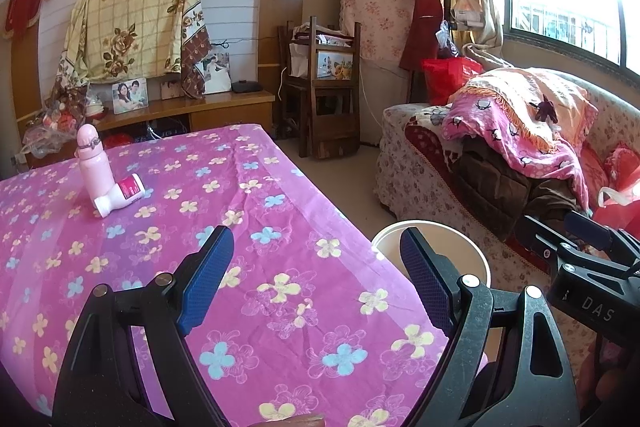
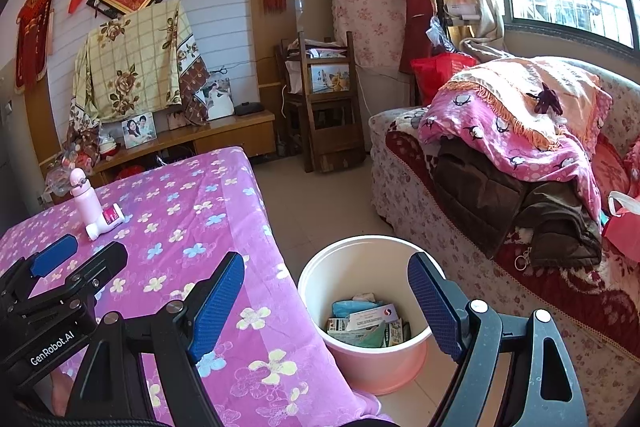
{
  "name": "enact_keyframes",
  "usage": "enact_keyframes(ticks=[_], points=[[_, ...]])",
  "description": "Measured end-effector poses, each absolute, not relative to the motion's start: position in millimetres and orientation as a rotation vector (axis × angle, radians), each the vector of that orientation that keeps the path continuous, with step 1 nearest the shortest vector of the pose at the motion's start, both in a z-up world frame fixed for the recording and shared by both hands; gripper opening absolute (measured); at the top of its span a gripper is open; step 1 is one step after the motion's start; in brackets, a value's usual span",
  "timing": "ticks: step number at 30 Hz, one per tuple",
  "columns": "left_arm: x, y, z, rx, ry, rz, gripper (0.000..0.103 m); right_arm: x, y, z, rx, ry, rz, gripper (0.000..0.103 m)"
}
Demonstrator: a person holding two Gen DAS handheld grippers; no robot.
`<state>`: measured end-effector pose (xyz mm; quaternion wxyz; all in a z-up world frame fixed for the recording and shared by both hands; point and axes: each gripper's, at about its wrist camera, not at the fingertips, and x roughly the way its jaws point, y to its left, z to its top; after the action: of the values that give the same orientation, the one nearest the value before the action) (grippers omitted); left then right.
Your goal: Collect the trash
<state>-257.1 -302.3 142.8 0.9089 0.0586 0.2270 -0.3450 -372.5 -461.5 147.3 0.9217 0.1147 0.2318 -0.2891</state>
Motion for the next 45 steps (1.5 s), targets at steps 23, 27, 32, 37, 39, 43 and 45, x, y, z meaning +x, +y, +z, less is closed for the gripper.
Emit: enact_keyframes(ticks=[23, 27, 32, 37, 39, 43, 45], points=[[-256, -300, 140, 0.12, 0.47, -0.707, 0.085, -368, -464, 143, 0.227, 0.496, -0.591, 0.082], [-256, -299, 139, 0.12, 0.469, -0.705, 0.085, -367, -464, 142, 0.225, 0.497, -0.592, 0.082], [-256, -299, 139, 0.122, 0.471, -0.705, 0.085, -366, -464, 141, 0.225, 0.504, -0.591, 0.082], [-256, -300, 139, 0.119, 0.471, -0.705, 0.085, -366, -465, 141, 0.225, 0.504, -0.592, 0.082], [-256, -298, 138, 0.121, 0.472, -0.706, 0.085, -366, -465, 141, 0.225, 0.506, -0.591, 0.082], [-256, -297, 135, 0.126, 0.474, -0.704, 0.085, -366, -465, 141, 0.227, 0.506, -0.591, 0.082], [-255, -295, 132, 0.132, 0.475, -0.703, 0.085, -367, -467, 140, 0.231, 0.509, -0.591, 0.082]])
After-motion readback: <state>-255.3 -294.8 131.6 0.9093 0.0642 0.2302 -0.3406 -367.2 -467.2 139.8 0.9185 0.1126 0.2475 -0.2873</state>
